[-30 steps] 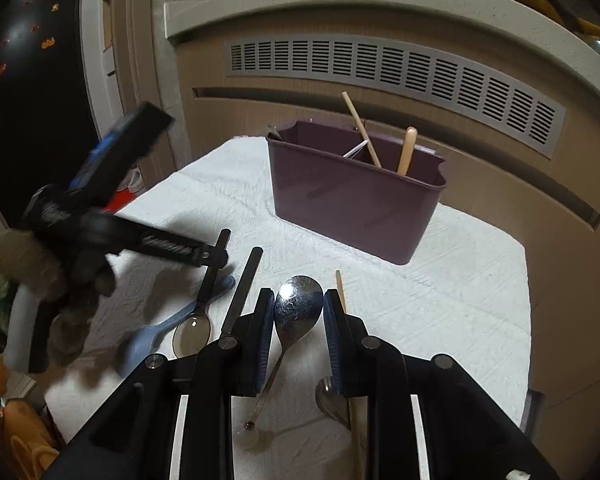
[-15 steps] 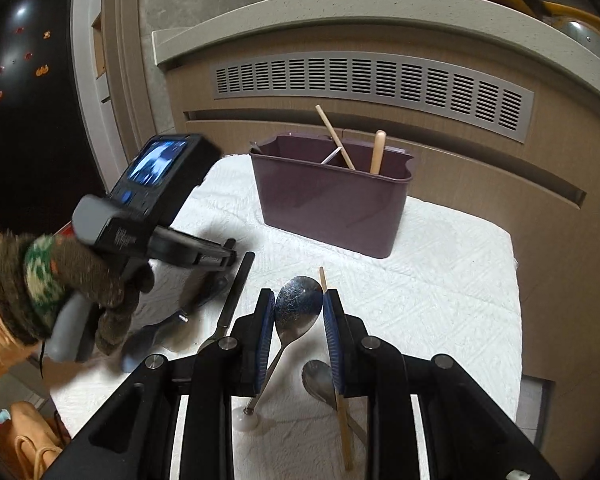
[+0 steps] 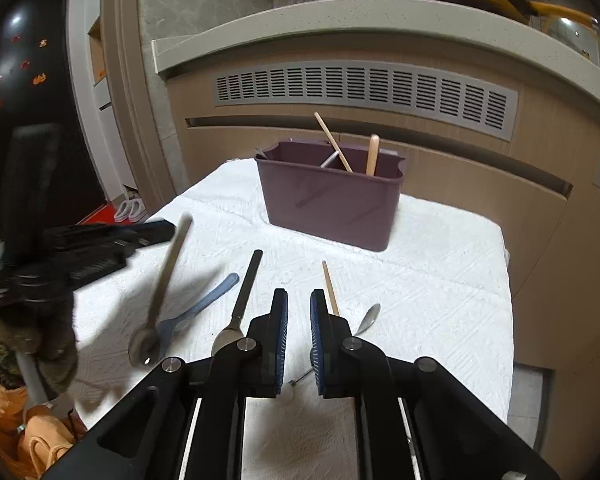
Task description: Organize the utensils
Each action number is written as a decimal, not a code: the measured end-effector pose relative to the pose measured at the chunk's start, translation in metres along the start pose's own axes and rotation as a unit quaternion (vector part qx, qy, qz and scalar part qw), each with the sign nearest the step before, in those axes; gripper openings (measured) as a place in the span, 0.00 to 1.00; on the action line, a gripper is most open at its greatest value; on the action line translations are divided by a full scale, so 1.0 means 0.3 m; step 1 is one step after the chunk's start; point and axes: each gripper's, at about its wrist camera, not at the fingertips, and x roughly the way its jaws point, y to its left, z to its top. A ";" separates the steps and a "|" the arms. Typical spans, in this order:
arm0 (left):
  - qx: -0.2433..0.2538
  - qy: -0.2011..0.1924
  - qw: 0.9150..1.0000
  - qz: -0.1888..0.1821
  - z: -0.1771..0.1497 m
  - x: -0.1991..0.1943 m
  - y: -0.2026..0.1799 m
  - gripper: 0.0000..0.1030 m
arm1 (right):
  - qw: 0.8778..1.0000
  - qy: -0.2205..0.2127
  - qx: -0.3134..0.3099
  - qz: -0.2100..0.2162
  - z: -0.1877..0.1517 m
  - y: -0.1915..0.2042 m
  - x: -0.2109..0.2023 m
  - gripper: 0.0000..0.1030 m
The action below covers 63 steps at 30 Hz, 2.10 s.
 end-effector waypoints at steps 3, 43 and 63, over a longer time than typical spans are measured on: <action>0.007 -0.019 1.000 0.003 0.002 -0.048 0.001 0.05 | 0.999 0.030 0.032 -0.020 -0.031 -0.058 0.030 0.12; 0.047 0.249 0.966 -0.057 -0.148 0.319 -0.126 0.34 | 0.999 0.022 0.050 -0.002 -0.003 -0.093 0.045 0.03; 0.040 0.140 0.988 -0.053 -0.100 0.206 -0.104 0.11 | 0.994 0.080 0.061 -0.033 -0.095 -0.165 0.170 0.25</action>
